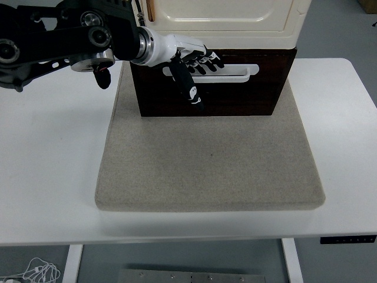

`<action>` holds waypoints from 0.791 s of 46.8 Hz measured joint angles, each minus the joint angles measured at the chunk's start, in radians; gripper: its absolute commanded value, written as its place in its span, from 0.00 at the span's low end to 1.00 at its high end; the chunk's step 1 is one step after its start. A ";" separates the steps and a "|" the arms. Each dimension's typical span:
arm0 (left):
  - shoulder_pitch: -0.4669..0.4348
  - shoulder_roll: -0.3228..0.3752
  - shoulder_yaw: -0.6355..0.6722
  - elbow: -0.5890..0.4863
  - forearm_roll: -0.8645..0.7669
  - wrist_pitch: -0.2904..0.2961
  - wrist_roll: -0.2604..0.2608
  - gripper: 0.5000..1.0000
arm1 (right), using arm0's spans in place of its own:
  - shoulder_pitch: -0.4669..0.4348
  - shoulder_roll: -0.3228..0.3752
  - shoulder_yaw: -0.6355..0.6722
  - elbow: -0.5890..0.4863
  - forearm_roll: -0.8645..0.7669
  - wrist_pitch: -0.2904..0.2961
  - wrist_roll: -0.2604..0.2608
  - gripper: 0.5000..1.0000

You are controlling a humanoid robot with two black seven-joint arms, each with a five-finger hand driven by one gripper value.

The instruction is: Open the drawer under the combination cabinet

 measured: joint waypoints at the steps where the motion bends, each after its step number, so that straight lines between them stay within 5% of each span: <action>1: 0.000 0.000 0.000 0.002 0.000 0.000 0.000 1.00 | 0.000 0.000 0.000 0.000 0.000 0.000 0.000 0.85; 37: -0.001 -0.035 0.010 0.034 0.000 0.000 0.000 1.00 | 0.000 0.000 0.000 0.000 0.000 0.000 0.000 0.85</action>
